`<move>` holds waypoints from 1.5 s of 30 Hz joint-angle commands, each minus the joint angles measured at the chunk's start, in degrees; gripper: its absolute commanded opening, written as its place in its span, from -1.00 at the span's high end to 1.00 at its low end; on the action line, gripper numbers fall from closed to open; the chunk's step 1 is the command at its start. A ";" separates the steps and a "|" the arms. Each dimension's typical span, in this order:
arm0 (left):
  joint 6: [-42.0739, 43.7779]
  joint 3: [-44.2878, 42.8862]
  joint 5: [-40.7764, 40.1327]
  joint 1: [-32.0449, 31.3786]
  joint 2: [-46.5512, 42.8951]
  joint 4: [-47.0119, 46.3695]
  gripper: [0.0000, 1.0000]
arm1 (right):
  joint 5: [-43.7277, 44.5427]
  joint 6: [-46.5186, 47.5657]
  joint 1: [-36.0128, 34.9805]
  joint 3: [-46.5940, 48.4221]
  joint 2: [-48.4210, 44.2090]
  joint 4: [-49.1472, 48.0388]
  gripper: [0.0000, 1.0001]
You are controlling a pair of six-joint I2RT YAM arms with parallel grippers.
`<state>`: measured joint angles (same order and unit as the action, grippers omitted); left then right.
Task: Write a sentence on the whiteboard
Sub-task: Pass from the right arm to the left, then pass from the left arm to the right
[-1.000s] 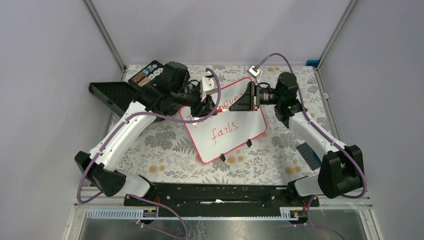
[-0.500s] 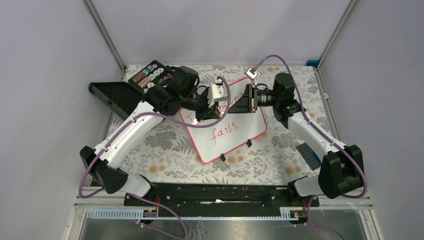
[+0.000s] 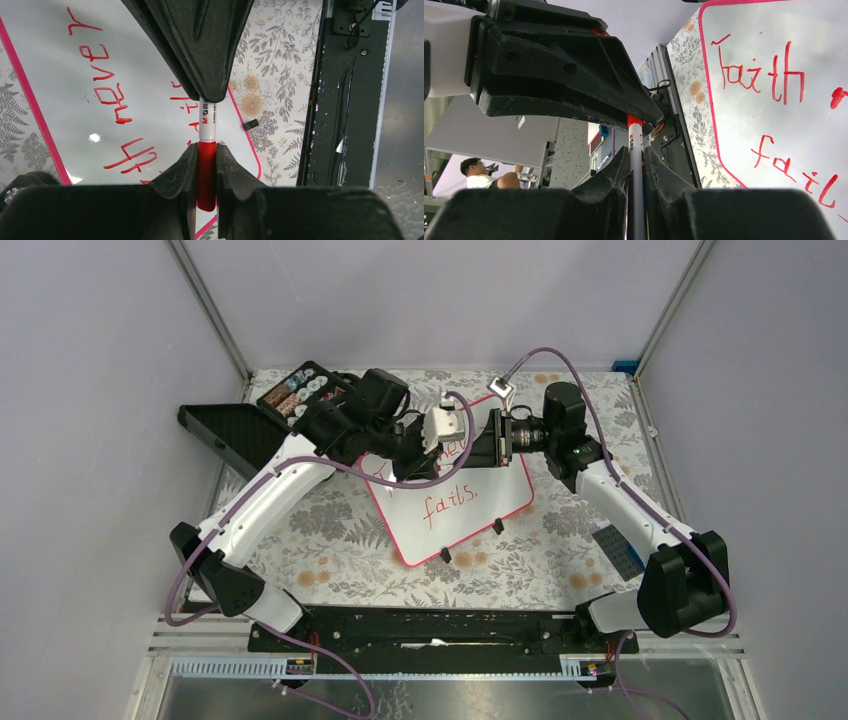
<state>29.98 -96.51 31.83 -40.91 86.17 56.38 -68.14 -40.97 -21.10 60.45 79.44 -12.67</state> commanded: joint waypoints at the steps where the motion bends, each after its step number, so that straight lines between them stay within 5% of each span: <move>1: -1.90 -5.20 2.82 -2.92 2.83 -11.09 1.00 | 0.35 2.11 -4.64 3.12 -0.89 0.80 1.00; 16: -3.99 -8.23 2.34 -3.70 4.37 -12.64 1.00 | -1.25 -0.57 -5.52 1.92 -0.96 -2.68 1.00; 23: -7.67 3.60 8.06 2.36 -0.76 -12.53 1.00 | -5.60 4.63 7.48 7.54 -2.04 2.98 0.16; 26: -9.39 7.24 11.49 4.89 -2.62 -12.28 1.00 | -6.44 11.98 11.95 10.40 -3.05 11.27 -0.25; 30: -11.30 8.59 12.79 5.34 -2.44 -9.63 1.00 | -1.58 33.32 14.55 19.05 -2.85 36.58 -0.64; 33: -12.56 6.25 13.33 5.85 0.01 -4.91 1.00 | 6.96 50.32 14.43 25.14 -3.56 51.86 -0.69; 38: -13.32 1.67 16.81 6.84 4.51 2.86 1.00 | 16.18 67.01 11.85 27.84 -6.76 63.13 -0.69; 45: -19.85 1.35 17.33 7.07 6.65 3.99 1.00 | 28.81 79.32 0.20 31.29 -7.87 71.19 -0.64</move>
<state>14.68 -93.30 46.39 -34.17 92.71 59.27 -48.58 26.63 -15.79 87.92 71.81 50.35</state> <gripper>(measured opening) 0.149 0.825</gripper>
